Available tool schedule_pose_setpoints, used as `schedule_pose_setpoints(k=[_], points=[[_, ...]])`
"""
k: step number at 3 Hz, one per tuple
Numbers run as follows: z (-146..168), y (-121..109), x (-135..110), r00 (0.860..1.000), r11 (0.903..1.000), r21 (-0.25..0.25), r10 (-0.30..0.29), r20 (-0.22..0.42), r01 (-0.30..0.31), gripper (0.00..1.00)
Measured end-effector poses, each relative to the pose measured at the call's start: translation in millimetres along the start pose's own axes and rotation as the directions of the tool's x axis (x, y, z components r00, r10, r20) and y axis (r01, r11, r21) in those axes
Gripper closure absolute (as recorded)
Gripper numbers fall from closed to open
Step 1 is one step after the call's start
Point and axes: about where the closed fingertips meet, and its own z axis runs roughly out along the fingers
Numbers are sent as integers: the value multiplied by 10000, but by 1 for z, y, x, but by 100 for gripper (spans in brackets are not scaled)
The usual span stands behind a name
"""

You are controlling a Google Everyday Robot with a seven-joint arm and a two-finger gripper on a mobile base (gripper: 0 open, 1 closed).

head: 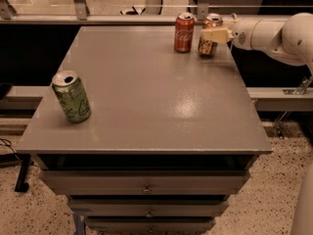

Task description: Move orange can near coke can

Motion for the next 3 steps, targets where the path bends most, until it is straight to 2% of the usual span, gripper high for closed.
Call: schedule_pose_setpoints(k=[2, 3], points=[[18, 9, 4, 9994, 9969, -710, 349, 45, -345, 36], [21, 11, 6, 9990, 9951, -888, 442, 33, -438, 12]])
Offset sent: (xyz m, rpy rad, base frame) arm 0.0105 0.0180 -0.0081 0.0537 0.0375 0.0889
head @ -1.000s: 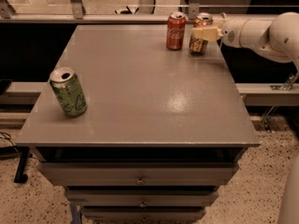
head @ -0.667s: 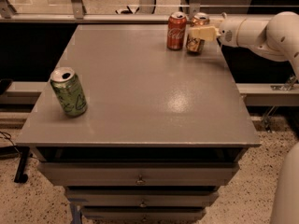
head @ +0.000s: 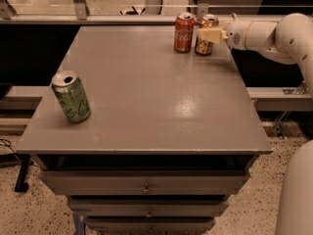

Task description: Move orange can near coke can

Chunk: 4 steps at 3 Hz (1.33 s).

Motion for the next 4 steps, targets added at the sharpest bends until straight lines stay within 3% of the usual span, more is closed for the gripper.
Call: schedule_pose_setpoints(k=[1, 2, 3, 4], points=[[1, 2, 1, 10000, 9999, -144, 59, -10, -59, 0], [-2, 9, -4, 10000, 9991, -416, 64, 43, -63, 0], [-34, 13, -23, 9975, 9957, -597, -703, 39, 704, 0], [-91, 20, -49, 9840, 9818, -659, -1776, 135, 1781, 0]])
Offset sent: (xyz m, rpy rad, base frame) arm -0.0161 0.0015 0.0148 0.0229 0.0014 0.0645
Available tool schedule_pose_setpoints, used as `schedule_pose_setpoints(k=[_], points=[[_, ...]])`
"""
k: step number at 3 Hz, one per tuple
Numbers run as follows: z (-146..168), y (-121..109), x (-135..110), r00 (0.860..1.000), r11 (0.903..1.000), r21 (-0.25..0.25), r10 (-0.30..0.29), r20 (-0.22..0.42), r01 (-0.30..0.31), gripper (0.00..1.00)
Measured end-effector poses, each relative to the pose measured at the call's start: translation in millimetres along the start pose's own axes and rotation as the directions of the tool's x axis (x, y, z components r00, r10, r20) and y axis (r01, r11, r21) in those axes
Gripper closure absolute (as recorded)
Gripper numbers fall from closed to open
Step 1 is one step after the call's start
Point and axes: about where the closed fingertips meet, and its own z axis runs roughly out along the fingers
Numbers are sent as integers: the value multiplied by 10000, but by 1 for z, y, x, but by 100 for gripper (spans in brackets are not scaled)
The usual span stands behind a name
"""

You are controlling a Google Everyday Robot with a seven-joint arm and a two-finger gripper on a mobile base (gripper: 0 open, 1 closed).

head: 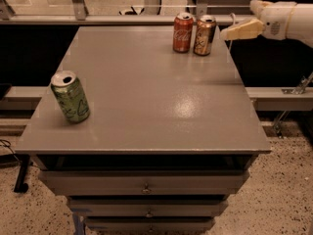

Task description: Move orange can near coke can

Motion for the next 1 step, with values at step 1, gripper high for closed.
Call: schedule_pose_setpoints(k=[1], points=[[-4, 3, 0, 9999, 9999, -99, -108, -31, 107, 0]])
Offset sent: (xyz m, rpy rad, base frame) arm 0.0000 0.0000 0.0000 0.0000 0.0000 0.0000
